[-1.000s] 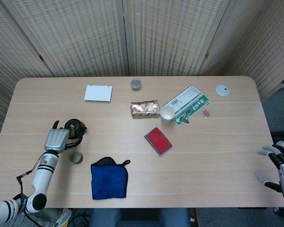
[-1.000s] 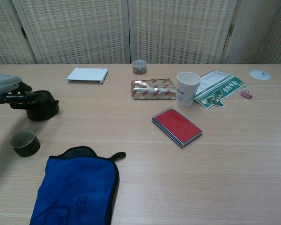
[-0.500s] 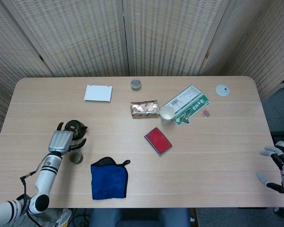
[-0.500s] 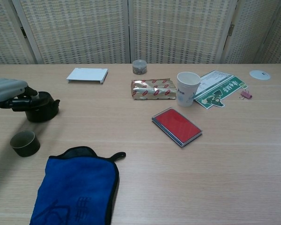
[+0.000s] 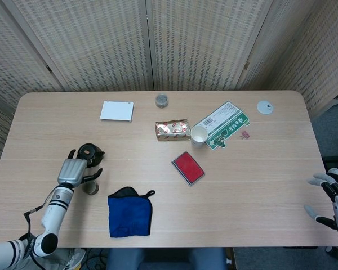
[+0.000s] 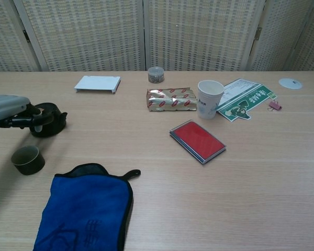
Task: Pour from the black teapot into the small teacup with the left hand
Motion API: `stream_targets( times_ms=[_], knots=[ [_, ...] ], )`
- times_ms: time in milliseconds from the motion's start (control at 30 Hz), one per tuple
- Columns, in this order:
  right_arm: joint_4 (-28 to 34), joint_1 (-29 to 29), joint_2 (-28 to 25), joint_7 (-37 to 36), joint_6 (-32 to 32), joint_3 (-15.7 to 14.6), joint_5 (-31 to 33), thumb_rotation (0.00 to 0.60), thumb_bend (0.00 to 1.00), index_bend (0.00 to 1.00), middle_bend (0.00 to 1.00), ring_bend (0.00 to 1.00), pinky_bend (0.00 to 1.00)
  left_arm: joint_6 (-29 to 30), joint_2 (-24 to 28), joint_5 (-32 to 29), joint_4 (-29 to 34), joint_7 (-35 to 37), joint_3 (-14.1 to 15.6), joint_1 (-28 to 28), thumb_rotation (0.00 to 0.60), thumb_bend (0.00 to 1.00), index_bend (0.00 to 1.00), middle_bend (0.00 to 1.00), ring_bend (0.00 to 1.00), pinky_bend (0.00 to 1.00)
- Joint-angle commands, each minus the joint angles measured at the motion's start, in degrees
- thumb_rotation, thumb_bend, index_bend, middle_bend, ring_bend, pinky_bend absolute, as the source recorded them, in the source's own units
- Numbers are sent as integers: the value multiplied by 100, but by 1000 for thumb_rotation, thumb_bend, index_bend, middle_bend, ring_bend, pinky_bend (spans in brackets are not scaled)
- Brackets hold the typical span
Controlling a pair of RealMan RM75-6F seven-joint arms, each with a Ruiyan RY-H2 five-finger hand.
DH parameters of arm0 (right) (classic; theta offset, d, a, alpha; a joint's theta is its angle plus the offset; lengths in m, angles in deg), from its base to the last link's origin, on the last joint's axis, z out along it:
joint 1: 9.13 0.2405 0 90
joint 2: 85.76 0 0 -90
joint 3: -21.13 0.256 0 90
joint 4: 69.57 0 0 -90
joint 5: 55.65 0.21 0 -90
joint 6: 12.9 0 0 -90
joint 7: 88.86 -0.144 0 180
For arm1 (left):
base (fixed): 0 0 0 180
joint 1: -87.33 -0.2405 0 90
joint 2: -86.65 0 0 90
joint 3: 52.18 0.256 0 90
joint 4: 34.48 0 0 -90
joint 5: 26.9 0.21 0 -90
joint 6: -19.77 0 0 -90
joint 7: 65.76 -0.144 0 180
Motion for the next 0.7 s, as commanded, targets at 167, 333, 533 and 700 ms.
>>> stream_targets(
  times_ms=[167, 333, 533, 700],
  knots=[
    [17, 0, -4, 13, 6, 2, -10, 600, 144, 334, 264, 163, 226, -12, 9, 5, 11, 28, 35, -30, 14, 278, 445, 404, 393, 0],
    [18, -2, -1, 13, 5, 2, -6, 600, 144, 334, 264, 163, 225, -96, 20, -30, 22, 90, 34, -30, 16, 277, 472, 430, 410, 0],
    [24, -4, -4, 10, 15, 10, -2, 600, 144, 334, 264, 163, 226, -211, 15, -72, -36, 179, 13, -6, 13, 278, 552, 529, 482, 0],
    [25, 12, -2, 5, -1, 25, 8, 600, 144, 334, 264, 163, 226, -278, 20, -112, -102, 242, -26, 24, 16, 278, 626, 626, 558, 0]
  ],
)
